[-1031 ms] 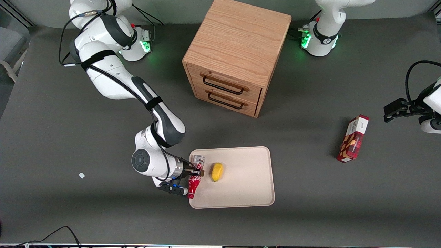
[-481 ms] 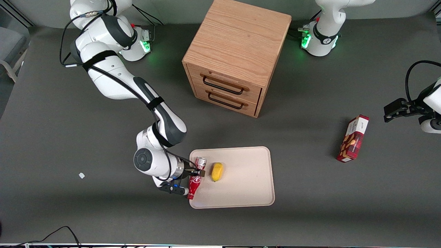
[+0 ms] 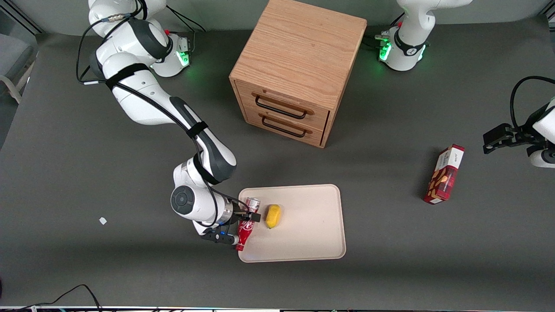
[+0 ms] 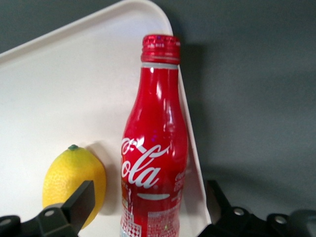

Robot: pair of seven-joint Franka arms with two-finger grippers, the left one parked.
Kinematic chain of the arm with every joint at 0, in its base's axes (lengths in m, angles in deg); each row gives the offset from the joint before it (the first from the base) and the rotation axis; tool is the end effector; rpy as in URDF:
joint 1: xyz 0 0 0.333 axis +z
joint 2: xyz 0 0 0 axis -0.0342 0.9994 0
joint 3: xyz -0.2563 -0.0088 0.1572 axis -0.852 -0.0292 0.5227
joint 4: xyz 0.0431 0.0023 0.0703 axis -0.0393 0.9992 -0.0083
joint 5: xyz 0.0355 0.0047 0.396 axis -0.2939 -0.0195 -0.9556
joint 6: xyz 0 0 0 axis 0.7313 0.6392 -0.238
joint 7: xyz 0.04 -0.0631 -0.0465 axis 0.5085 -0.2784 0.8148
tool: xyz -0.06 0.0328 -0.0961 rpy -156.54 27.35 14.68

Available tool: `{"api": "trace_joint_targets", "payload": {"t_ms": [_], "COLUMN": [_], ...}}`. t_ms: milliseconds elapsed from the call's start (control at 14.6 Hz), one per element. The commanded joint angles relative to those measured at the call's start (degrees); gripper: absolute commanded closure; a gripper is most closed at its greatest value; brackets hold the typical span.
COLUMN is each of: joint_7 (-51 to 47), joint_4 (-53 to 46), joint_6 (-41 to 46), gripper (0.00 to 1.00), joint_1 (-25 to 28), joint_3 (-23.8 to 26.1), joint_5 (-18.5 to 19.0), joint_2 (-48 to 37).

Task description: Place coke bottle on tray

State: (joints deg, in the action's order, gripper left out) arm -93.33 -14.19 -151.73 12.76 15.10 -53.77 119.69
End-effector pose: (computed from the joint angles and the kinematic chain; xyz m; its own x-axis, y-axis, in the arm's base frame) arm 0.7049 0.3332 0.1755 0.9825 -0.1834 -0.0324 -0.1850 -0.9412 -0.2828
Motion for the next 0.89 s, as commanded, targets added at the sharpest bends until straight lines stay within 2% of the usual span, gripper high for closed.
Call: {"api": "trace_joint_targets", "payload": {"t_ms": [0, 69, 344, 687, 824], "joint_7": [-1.1, -1.2, -1.3, -0.2, -0.1], "joint_4": [-1.0, -1.0, -0.5, 0.8, 0.8], "joint_6": [3.2, 6.8, 22.9, 44.9, 52.5], "gripper": [0.0, 0.0, 0.0, 0.0, 0.0], "joint_1": [0.5, 0.0, -1.5, -9.3, -12.0], "joint_3": [-0.5, -0.2, 0.1, -0.7, -2.0], "joint_5": [3.9, 5.1, 5.3, 4.7, 4.7], "joint_2": [-3.1, -4.8, -17.7, -37.4, -42.3]}}
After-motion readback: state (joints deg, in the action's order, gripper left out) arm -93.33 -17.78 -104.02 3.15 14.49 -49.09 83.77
